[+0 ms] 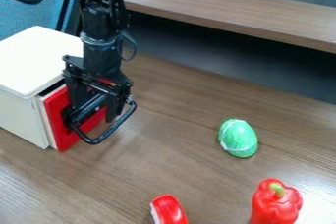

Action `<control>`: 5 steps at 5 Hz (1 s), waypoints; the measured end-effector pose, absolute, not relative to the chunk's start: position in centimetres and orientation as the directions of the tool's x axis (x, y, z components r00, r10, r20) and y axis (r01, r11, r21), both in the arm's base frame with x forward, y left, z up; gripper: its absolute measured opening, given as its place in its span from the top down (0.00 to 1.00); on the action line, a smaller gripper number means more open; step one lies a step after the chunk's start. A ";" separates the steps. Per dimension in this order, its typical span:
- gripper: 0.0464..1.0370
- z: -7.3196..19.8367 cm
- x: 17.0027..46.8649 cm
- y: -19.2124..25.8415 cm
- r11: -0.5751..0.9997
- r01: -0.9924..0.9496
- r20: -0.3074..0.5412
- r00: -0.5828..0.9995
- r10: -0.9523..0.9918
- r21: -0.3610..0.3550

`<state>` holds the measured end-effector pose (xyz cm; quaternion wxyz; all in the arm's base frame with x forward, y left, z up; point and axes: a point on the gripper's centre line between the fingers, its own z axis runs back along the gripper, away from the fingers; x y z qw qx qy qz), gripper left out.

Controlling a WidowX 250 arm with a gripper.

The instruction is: Opens the drawer and closes it

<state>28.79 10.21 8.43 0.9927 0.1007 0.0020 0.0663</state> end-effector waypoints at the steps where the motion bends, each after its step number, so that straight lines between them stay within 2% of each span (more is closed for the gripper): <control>1: 0.04 8.3 28.6 10.9 0.960 -0.135 -0.012 0.990 0.142 0.246; 2: 0.04 8.2 28.5 11.3 0.938 -0.133 -0.027 0.988 0.149 0.320; 3: 0.04 8.4 28.8 11.0 0.931 -0.118 -0.017 0.991 0.132 0.346; 4: 0.04 8.1 29.0 10.2 0.934 -0.104 -0.014 0.993 0.116 0.342; 5: 0.04 7.4 29.5 7.6 0.964 -0.032 -0.011 0.999 0.036 0.266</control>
